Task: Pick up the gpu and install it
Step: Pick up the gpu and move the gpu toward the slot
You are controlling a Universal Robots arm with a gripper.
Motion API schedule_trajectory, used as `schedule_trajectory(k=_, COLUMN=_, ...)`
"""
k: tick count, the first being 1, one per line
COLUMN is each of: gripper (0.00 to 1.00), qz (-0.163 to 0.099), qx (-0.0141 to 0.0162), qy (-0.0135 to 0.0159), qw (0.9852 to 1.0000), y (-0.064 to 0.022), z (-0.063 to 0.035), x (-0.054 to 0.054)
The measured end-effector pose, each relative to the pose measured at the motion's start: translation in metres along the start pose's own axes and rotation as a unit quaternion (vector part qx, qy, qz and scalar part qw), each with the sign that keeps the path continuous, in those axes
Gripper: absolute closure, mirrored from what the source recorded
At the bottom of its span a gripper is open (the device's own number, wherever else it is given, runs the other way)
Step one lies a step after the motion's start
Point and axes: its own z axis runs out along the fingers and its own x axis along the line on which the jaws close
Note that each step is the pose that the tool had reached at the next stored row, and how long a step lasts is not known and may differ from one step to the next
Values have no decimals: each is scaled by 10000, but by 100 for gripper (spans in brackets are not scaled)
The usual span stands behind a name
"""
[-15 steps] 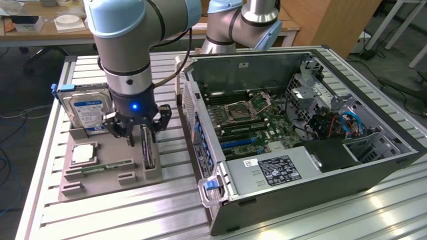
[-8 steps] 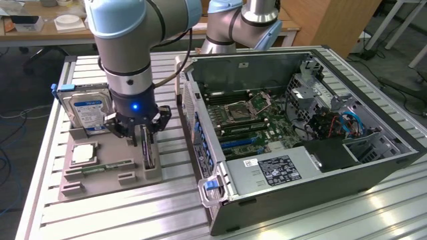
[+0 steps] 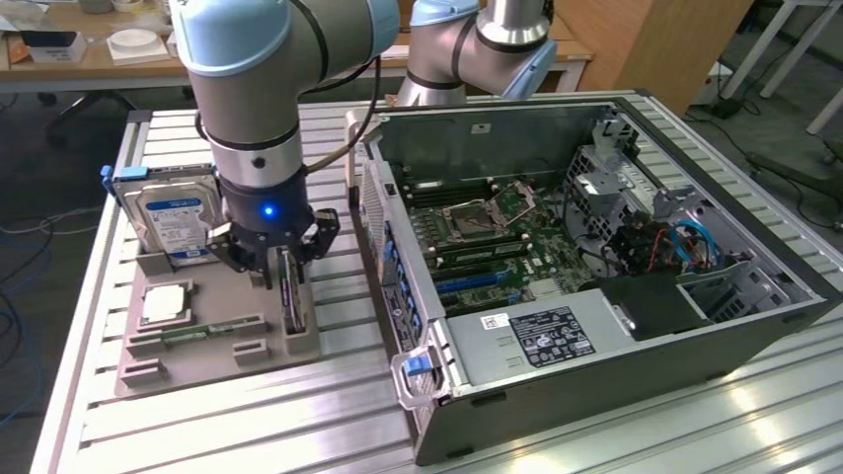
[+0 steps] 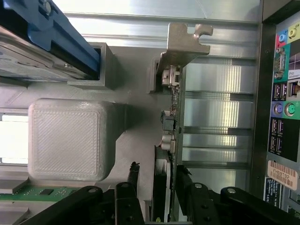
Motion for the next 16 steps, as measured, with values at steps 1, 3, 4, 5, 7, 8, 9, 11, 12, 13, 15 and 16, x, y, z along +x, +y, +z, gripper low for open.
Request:
schedule_trajectory(k=1, gripper=58, qz=0, qx=0, qy=0, qw=10000, y=0, z=0, x=0)
schedule_trajectory(k=3, gripper=65, qz=0, qx=0, qy=0, qw=10000, y=0, z=0, x=0)
schedule_trajectory(k=4, gripper=65, qz=0, qx=0, qy=0, qw=10000, y=0, z=0, x=0)
schedule_trajectory(k=5, gripper=65, qz=0, qx=0, qy=0, qw=10000, y=0, z=0, x=0)
schedule_trajectory(k=7, gripper=65, qz=0, qx=0, qy=0, qw=10000, y=0, z=0, x=0)
schedule_trajectory(k=8, gripper=66, qz=0, qx=0, qy=0, qw=10000, y=0, z=0, x=-1)
schedule_trajectory(k=9, gripper=66, qz=0, qx=0, qy=1, qw=10000, y=0, z=0, x=0)
schedule_trajectory(k=11, gripper=73, qz=0, qx=0, qy=0, qw=10000, y=0, z=0, x=0)
schedule_trajectory(k=12, gripper=73, qz=0, qx=0, qy=0, qw=10000, y=0, z=0, x=0)
schedule_trajectory(k=13, gripper=73, qz=0, qx=0, qy=0, qw=10000, y=0, z=0, x=0)
schedule_trajectory(k=15, gripper=73, qz=0, qx=0, qy=0, qw=10000, y=0, z=0, x=-1)
schedule_trajectory(k=16, gripper=73, qz=0, qx=0, qy=0, qw=10000, y=0, z=0, x=0)
